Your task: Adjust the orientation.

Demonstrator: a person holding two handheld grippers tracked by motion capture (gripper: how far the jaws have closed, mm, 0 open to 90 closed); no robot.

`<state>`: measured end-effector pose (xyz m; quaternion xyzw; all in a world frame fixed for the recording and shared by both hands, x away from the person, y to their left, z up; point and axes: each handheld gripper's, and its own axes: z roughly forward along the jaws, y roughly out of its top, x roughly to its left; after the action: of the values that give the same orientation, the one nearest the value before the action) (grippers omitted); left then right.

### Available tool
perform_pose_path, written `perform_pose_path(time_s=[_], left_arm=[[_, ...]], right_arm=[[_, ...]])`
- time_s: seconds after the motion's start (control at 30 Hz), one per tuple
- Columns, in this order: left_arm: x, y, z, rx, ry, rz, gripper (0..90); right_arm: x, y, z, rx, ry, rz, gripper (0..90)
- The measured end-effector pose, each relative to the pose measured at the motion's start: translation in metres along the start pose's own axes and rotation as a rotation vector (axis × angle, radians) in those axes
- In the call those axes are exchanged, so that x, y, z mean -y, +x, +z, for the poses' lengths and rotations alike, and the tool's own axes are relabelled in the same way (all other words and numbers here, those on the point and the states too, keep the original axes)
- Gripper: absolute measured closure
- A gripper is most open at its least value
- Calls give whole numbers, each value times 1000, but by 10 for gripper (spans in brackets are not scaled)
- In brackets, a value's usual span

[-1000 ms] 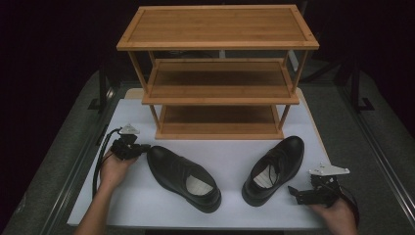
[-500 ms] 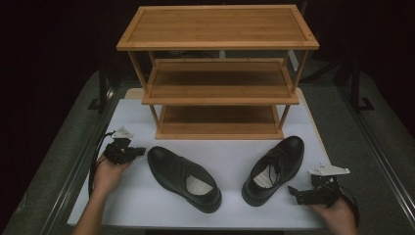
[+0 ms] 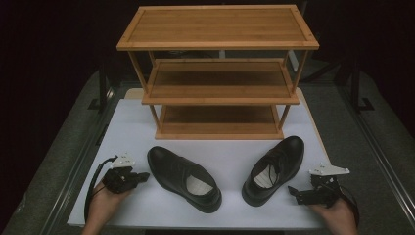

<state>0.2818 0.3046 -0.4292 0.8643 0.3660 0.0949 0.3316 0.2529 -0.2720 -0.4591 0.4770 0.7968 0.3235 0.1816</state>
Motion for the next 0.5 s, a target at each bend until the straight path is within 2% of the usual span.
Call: perform_pose_path(time_s=[0.07, 0.13, 0.33, 0.5], left_arm=[[-3, -5, 8, 3, 19, 25, 900], [-4, -5, 8, -3, 18, 33, 900], [-6, -3, 10, -2, 14, 25, 900], [-16, 3, 18, -5, 14, 30, 900]], right_arm=[[0, 0, 0, 0, 0, 0, 0], [0, 0, 0, 0, 0, 0, 0], [0, 0, 0, 0, 1, 1, 0], [0, 0, 0, 0, 1, 0, 0]])
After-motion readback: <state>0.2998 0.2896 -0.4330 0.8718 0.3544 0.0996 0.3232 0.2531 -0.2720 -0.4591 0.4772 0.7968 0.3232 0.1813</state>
